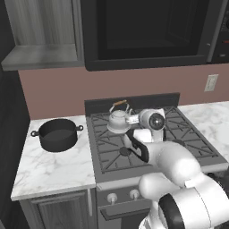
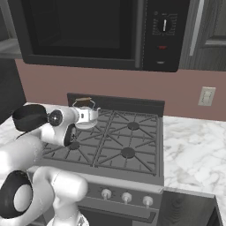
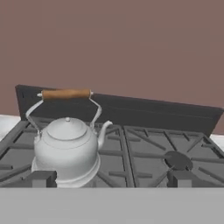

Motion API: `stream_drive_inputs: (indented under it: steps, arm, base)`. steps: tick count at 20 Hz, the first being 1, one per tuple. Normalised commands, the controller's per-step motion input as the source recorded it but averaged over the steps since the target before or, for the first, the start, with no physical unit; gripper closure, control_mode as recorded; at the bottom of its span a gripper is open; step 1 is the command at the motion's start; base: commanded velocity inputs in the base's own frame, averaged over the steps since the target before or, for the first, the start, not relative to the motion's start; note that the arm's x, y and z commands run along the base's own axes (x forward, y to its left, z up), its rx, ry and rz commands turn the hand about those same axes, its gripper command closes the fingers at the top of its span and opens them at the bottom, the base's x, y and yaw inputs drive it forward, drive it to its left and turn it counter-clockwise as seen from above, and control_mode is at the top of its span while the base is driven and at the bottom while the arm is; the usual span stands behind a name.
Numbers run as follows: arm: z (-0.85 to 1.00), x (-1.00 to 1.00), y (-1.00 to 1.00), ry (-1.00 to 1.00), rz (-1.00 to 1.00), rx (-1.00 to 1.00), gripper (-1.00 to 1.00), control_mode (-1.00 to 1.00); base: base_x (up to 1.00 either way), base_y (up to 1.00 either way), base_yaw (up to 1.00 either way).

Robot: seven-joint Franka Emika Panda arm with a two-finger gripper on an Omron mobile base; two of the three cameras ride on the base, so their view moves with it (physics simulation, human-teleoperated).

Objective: Pick the kettle from the cabinet and place it on a stove burner. Then pick the pot from the counter and place it on another stove burner. Finally, turn both burners on.

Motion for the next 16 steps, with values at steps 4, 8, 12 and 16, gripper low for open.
stream_drive_inputs:
  steps: [4,8,12,16]
  arm:
    - [0.22,-0.35,0.1,0.14,-0.07,0.0,-1.0,-1.0]
    - [0.09,-0.34,0.15,0.06,-0.04,0.0,-1.0,-1.0]
    - [0.0,-0.25,0.18,0.01,-0.02,0.0,-1.0,-1.0]
    - [0.0,-0.28,0.02,0.0,0.0,0.0,-1.0,-1.0]
  base:
    - [0.0,0.0,0.0]
    - [0.0,0.0,0.0]
    - [0.0,0.0,0.0]
    - [0.0,0.0,0.0]
